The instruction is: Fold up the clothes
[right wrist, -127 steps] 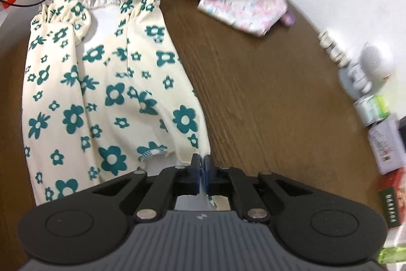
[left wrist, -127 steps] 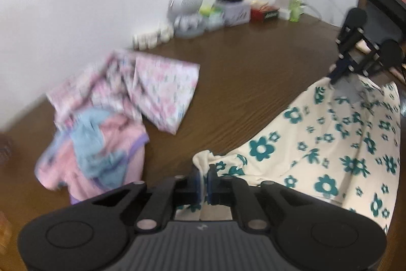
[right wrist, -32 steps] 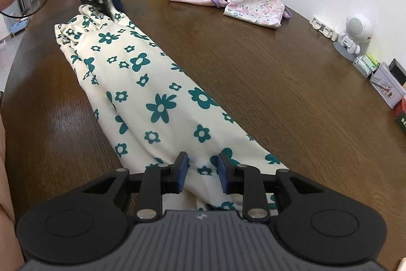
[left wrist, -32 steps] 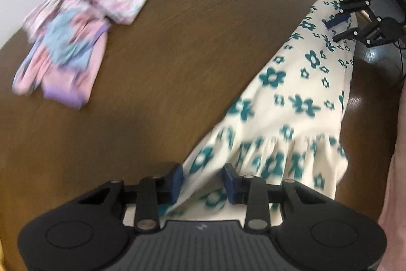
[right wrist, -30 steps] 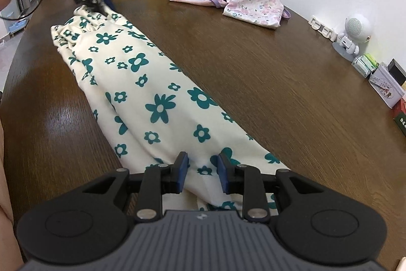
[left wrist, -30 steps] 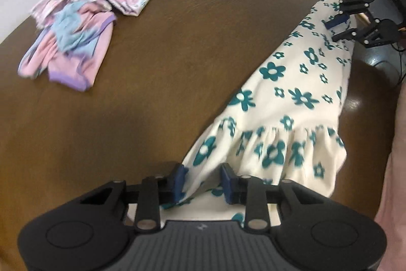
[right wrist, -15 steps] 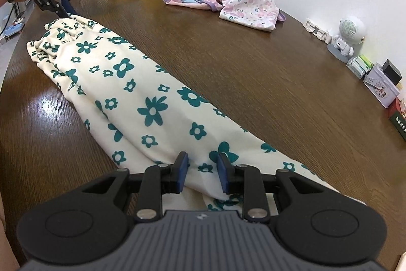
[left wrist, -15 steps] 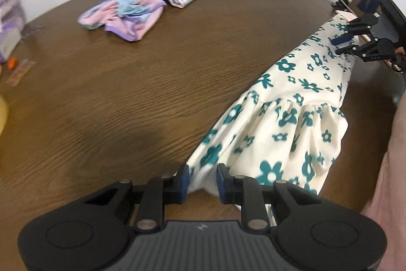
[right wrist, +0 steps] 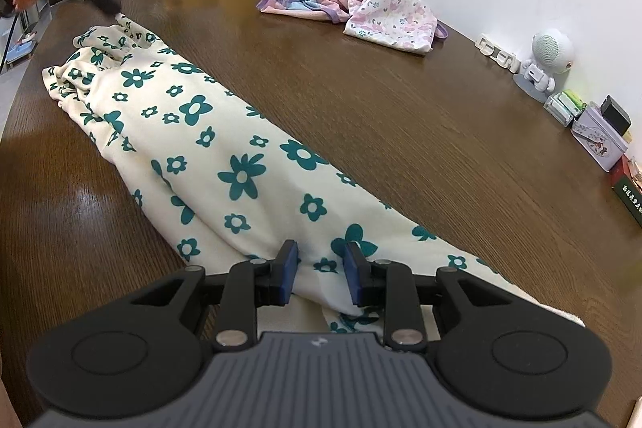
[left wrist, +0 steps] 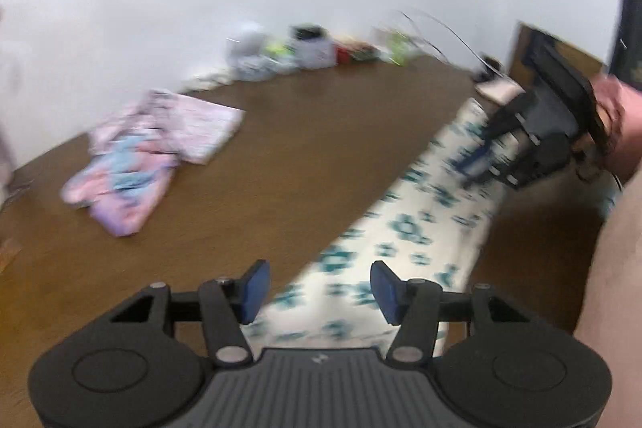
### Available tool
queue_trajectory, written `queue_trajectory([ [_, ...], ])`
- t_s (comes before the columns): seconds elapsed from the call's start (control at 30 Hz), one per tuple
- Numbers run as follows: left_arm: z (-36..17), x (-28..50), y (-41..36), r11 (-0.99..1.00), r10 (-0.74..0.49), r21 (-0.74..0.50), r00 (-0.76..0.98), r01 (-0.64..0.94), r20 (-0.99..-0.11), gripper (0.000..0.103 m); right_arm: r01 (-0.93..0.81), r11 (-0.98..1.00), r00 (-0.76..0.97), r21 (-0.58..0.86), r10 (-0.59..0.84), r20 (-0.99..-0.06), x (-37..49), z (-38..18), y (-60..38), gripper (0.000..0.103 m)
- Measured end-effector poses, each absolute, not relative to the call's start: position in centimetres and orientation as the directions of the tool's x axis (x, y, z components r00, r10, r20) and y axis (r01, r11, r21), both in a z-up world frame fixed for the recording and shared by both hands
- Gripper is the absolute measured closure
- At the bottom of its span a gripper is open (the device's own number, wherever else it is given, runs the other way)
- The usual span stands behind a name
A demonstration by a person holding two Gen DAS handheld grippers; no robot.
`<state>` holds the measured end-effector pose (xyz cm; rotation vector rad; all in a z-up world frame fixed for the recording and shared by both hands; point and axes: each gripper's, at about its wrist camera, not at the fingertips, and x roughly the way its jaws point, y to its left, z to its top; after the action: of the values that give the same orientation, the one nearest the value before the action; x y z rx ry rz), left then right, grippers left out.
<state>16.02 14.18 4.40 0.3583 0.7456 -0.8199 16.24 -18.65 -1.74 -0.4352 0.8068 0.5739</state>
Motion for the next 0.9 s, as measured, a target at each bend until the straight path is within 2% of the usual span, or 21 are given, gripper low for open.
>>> queue_trajectory([
  [0.17,1.4,14.1,11.2,0.605,-0.448,0.08,0.422,0.792,-0.788,0.044,-0.628,0.766,0.563,-0.142,0.321,-0.761,16.1,-1.8,-18.9,0.077],
  [0.33,-0.6,12.6,12.1,0.593,-0.324,0.209,0.468,0.777,-0.822,0.046,-0.631,0.766,0.561,-0.124,0.34,-0.755,16.1,-1.9,-19.3,0.077],
  [0.5,-0.9,11.7,14.0,0.599,-0.31,0.231,0.488,0.767,-0.816,0.055,-0.63,0.765,0.568,-0.133,0.338,-0.75,15.9,-1.9,-19.2,0.077],
  [0.9,-1.2,11.3,15.9,0.699,-0.318,0.204,0.553,0.686,-0.771,0.053,-0.641,0.758,0.575,-0.124,0.367,-0.732,15.3,-2.0,-18.9,0.077],
])
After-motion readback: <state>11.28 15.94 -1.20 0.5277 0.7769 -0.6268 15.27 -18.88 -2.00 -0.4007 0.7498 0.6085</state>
